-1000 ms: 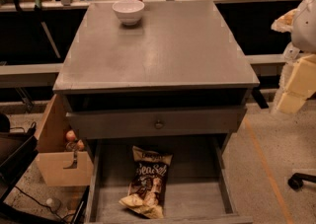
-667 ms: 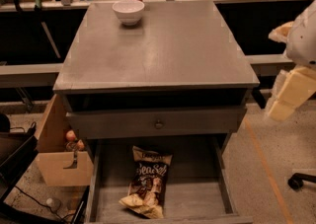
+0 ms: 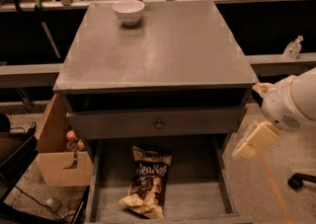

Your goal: Pick brown chip bag from middle drawer and place on counter

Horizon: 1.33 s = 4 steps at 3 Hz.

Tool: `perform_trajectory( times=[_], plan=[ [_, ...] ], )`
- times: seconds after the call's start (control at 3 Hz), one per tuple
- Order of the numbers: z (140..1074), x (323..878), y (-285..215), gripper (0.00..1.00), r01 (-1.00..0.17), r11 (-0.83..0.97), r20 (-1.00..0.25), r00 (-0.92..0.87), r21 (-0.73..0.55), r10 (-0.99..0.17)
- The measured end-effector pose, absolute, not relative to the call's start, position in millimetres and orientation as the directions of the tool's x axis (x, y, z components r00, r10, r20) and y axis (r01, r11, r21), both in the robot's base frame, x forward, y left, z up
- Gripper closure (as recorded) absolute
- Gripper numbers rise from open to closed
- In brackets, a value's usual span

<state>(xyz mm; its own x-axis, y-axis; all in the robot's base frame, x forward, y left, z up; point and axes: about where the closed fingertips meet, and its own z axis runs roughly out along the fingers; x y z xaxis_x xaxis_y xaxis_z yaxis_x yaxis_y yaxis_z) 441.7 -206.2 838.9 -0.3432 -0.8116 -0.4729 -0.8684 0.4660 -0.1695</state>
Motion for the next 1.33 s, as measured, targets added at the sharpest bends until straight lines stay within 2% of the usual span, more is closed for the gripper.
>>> perform_trajectory(
  times=[0.67,1.33],
  plan=[
    [752.4,454.4,-192.1,0.00,-0.799,0.593,-0.606,-0.426,-0.096,-0.672],
    [754.1,457.3,-190.9,0.00,-0.786,0.609,-0.620,-0.424,-0.111,-0.660]
  ],
)
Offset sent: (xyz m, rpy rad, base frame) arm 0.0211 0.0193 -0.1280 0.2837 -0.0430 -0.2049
